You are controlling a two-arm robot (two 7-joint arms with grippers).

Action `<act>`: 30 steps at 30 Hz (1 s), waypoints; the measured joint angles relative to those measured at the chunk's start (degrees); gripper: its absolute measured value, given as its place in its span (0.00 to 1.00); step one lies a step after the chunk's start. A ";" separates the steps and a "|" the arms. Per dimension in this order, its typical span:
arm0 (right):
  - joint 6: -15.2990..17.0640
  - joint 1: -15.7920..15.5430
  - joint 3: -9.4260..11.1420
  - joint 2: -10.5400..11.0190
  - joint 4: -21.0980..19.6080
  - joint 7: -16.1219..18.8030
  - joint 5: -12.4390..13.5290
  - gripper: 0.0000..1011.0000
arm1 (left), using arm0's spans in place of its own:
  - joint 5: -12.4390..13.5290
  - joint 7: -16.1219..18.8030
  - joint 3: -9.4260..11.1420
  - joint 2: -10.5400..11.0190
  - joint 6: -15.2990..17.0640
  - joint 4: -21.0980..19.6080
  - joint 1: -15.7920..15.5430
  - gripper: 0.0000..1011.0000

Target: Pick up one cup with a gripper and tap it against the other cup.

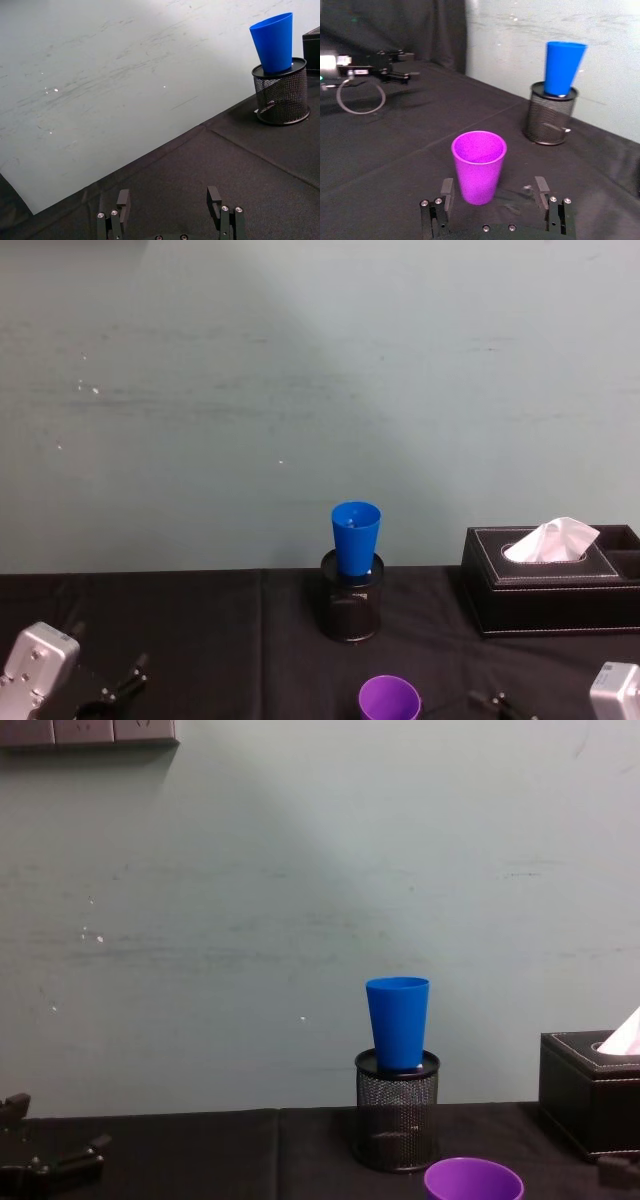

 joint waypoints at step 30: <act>0.21 8.25 -2.28 -9.64 11.39 8.24 -3.65 0.99 | 0.00 0.00 0.00 0.00 0.00 0.00 0.00 0.99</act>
